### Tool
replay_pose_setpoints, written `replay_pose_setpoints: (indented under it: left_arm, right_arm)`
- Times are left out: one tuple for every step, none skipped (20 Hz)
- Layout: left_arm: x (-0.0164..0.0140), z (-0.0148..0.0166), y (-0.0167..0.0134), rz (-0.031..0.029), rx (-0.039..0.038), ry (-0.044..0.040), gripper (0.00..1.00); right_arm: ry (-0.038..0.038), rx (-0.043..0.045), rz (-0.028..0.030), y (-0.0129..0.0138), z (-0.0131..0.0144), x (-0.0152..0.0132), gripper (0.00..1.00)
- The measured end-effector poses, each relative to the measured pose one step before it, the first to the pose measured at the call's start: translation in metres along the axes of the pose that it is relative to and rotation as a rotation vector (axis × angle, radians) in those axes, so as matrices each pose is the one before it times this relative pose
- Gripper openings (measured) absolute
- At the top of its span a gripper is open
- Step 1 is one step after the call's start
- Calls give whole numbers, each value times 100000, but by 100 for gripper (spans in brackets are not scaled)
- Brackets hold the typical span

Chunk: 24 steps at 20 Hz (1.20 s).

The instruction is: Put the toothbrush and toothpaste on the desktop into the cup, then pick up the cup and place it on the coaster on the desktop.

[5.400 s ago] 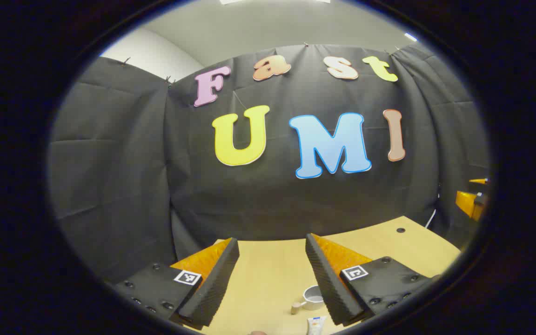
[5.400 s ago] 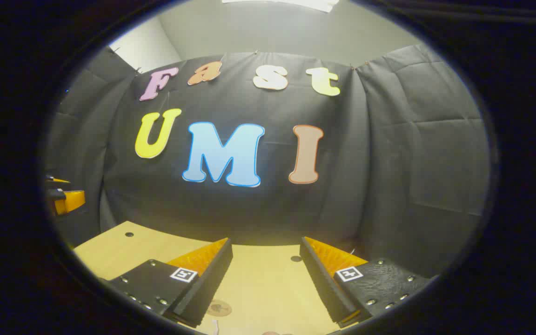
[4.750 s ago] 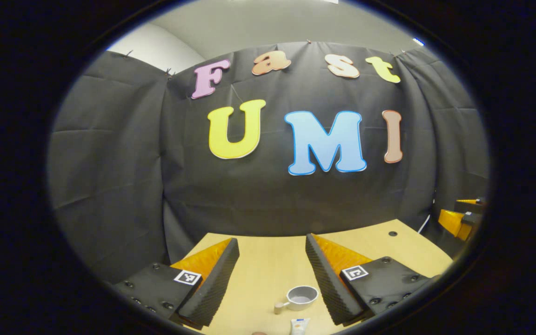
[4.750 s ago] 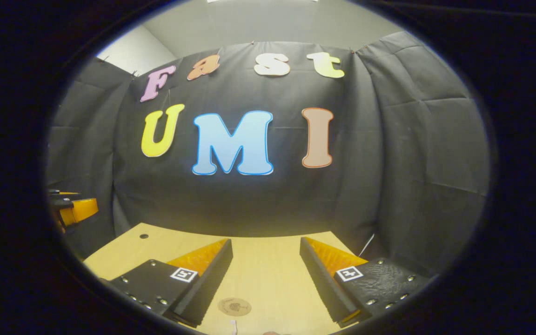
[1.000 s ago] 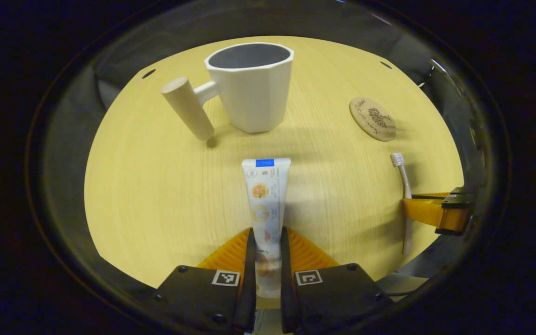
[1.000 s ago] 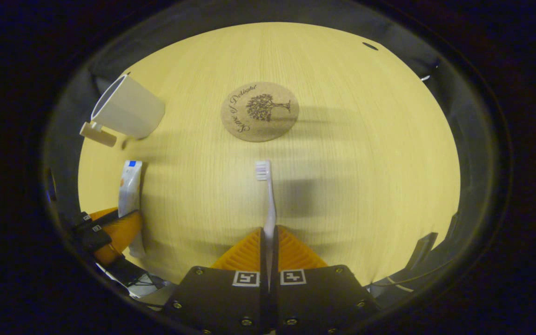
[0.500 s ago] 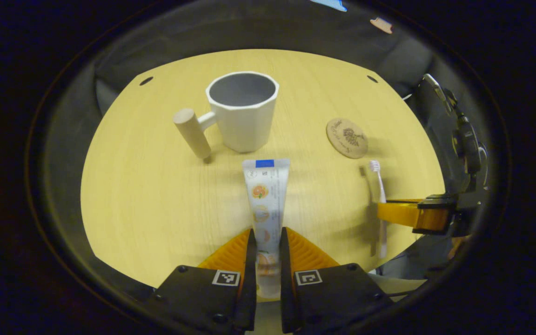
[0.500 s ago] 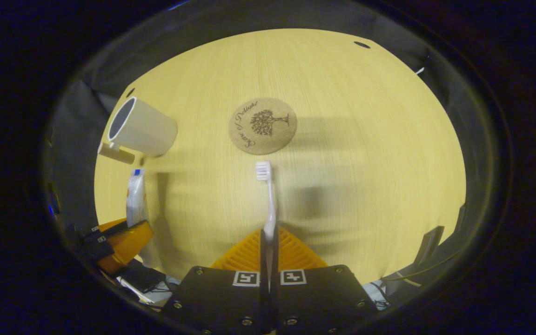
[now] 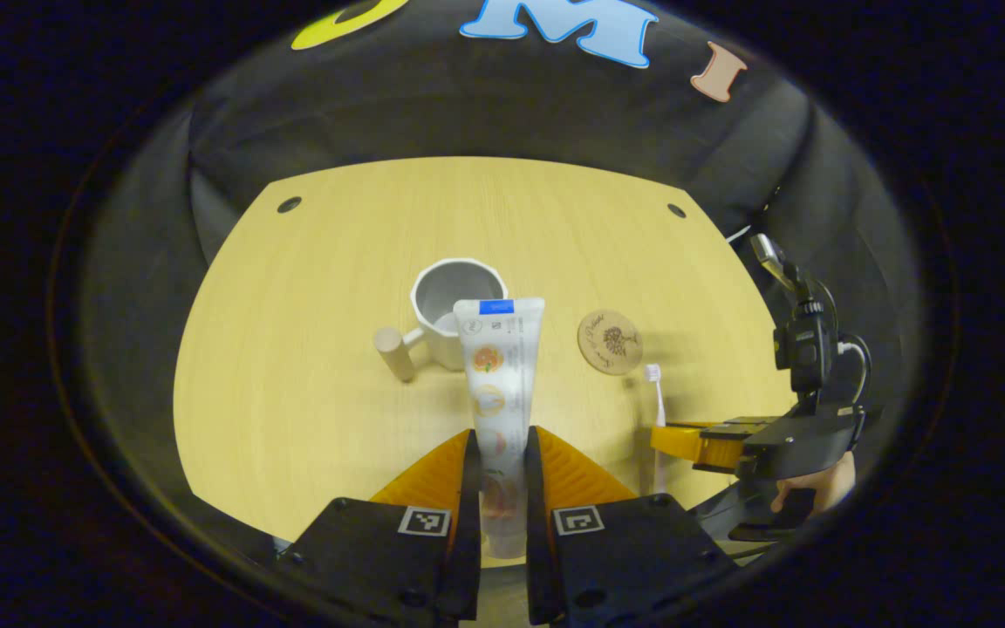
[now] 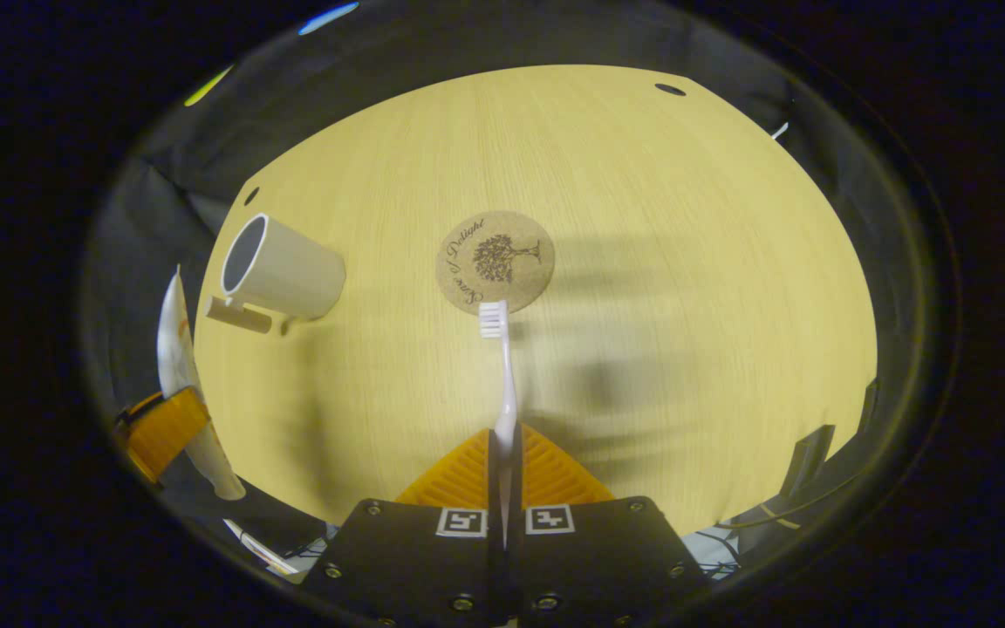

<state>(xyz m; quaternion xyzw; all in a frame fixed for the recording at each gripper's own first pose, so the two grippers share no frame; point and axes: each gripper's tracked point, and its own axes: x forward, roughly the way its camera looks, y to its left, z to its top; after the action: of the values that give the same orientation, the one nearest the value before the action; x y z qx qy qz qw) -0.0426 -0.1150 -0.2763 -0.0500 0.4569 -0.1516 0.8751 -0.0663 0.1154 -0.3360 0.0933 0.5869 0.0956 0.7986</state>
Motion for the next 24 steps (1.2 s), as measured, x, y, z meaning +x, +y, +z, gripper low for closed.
replay_pose_setpoints:
  left_arm:
    - [-366,857,183,-310,139,-1745,28]
    - [-139,906,155,-407,296,-1466,29]
    - [103,919,154,-299,202,-1300,29]
    - [131,966,233,-396,28,-1374,29]
    - [292,827,212,-157,256,-1076,29]
    - [222,910,380,226,446,-1009,29]
    - [370,948,410,-55,408,-995,29]
    - [356,913,412,-250,166,-853,29]
    - [490,770,332,-155,69,-715,29]
    - [361,867,412,-332,132,-527,29]
    - [515,726,366,-284,-26,-410,29]
    - [489,603,451,-257,-76,-208,29]
    - [627,403,83,-355,19,-11,28]
    - [545,276,144,-293,58,171,28]
    - [763,101,240,-69,267,403,28]
    - [610,95,312,125,479,474,29]
    - [657,101,222,93,255,385,29]
    - [536,240,174,-183,-21,49,29]
    - [599,224,180,-17,21,-25,29]
    - [504,166,428,263,94,-214,29]
    - [559,115,382,29,-36,-661,29]
    - [478,197,303,-196,-363,-857,29]
    - [500,271,-56,88,-278,-620,29]
    - [431,0,-11,-110,-616,-655,29]
  right_arm:
    - [-420,393,325,40,189,-37,2]
    - [-323,310,304,36,209,-117,2]
    - [-400,355,202,13,131,-17,2]
    - [-195,282,183,38,165,-54,2]
    - [-141,307,119,-7,113,-105,2]
    - [-175,314,-29,-103,69,-88,2]
    - [-183,387,-89,-114,51,-41,2]
    - [-136,511,-154,-157,67,-131,2]
    - [-231,505,-191,-179,18,-48,2]
    - [-264,626,-315,-223,75,-77,2]
    - [-262,569,-290,-168,71,-99,2]
    - [-317,631,-304,-268,90,-217,2]
    - [-274,569,-332,-174,54,-1,2]
    - [-337,783,-130,-228,75,-105,2]
    - [-159,926,-35,-179,-68,-66,2]
    - [-143,1053,22,-184,2,-111,2]
    - [-72,982,-93,-270,-20,-30,2]
    - [-166,1007,-145,-283,46,-161,2]
    - [-212,1039,-339,-330,-57,-56,2]
    - [-114,921,-344,-392,12,-144,2]
    - [-320,1033,-326,-310,-26,-64,2]
    - [-37,955,-225,-327,23,-118,2]
    - [-222,955,-317,-319,-38,39,2]
    - [-79,822,-304,-323,-77,-76,2]
